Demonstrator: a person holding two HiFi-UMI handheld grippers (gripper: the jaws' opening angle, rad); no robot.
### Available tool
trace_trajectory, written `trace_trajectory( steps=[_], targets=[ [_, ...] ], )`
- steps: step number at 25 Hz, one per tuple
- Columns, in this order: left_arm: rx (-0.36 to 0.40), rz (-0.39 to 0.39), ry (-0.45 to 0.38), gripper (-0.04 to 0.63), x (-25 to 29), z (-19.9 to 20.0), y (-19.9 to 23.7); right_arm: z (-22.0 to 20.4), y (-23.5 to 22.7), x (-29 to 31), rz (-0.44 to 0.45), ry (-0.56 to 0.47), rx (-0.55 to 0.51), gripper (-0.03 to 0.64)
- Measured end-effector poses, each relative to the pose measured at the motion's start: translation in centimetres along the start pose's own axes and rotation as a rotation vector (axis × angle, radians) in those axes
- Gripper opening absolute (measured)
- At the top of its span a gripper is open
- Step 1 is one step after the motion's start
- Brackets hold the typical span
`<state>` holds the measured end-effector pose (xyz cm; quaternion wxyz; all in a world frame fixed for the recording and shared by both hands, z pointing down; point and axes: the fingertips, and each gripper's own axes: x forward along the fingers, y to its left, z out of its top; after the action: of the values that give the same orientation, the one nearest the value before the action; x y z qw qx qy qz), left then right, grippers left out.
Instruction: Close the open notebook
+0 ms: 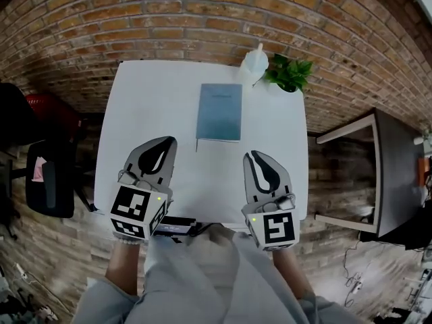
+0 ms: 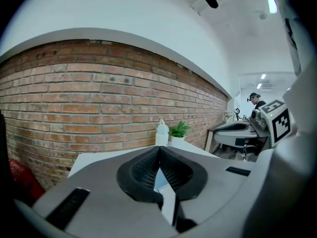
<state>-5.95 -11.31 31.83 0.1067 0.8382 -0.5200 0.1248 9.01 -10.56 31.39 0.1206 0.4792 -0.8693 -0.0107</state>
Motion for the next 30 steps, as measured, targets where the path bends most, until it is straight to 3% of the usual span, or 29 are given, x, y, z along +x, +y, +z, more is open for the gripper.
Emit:
trace_trajectory(
  steps=[9, 30],
  targets=[
    [0.026, 0.035, -0.028, 0.019, -3.6, 0.9, 0.2, 1.3, 1.1, -0.6, 0.028, -0.014, -0.019, 0.061],
    [0.014, 0.024, -0.065, 0.018, -3.4, 1.4, 0.6, 2.4, 2.7, 0.8, 0.076, -0.036, -0.1, 0.057]
  ],
)
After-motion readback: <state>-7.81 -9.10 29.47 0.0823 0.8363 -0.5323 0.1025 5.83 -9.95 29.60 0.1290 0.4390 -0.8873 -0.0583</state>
